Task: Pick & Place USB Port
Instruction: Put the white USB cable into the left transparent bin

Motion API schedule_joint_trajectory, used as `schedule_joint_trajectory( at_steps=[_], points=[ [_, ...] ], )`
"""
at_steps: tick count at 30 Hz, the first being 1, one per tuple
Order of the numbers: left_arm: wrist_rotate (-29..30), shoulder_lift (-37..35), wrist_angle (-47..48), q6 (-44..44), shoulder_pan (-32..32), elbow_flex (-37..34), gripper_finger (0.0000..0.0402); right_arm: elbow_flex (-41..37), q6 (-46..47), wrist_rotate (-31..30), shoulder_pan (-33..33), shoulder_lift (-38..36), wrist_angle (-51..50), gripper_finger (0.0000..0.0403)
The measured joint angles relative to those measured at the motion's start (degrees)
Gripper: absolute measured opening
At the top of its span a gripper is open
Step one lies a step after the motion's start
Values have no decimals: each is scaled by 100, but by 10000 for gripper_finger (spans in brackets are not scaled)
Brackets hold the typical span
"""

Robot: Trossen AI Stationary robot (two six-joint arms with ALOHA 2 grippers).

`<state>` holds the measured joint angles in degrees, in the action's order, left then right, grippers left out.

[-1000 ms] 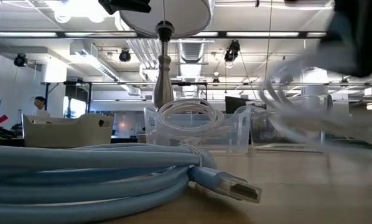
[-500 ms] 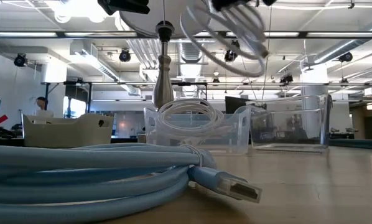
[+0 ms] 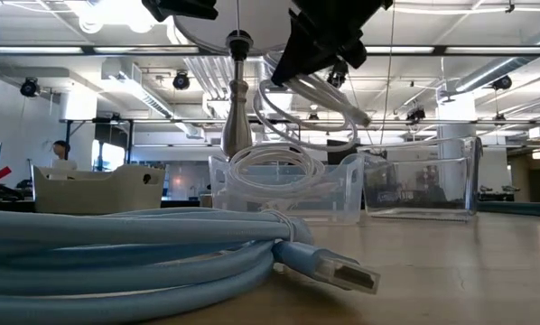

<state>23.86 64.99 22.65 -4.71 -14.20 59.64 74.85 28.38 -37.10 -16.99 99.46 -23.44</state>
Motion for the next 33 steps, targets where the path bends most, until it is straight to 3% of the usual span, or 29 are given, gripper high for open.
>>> schedule_joint_trajectory(
  at_steps=[9, 18, 33],
  points=[
    [0, 0, -15, -5, 4, 0, 163, -55, 17, 167, 36, 4, 363, 23],
    [-2, 2, -23, -32, 0, 0, 163, 49, -479, 445, 265, 716, 537, 35],
    [-4, 4, -16, -31, 0, 0, 163, 297, -267, 544, 389, 721, -330, 38]
  ],
)
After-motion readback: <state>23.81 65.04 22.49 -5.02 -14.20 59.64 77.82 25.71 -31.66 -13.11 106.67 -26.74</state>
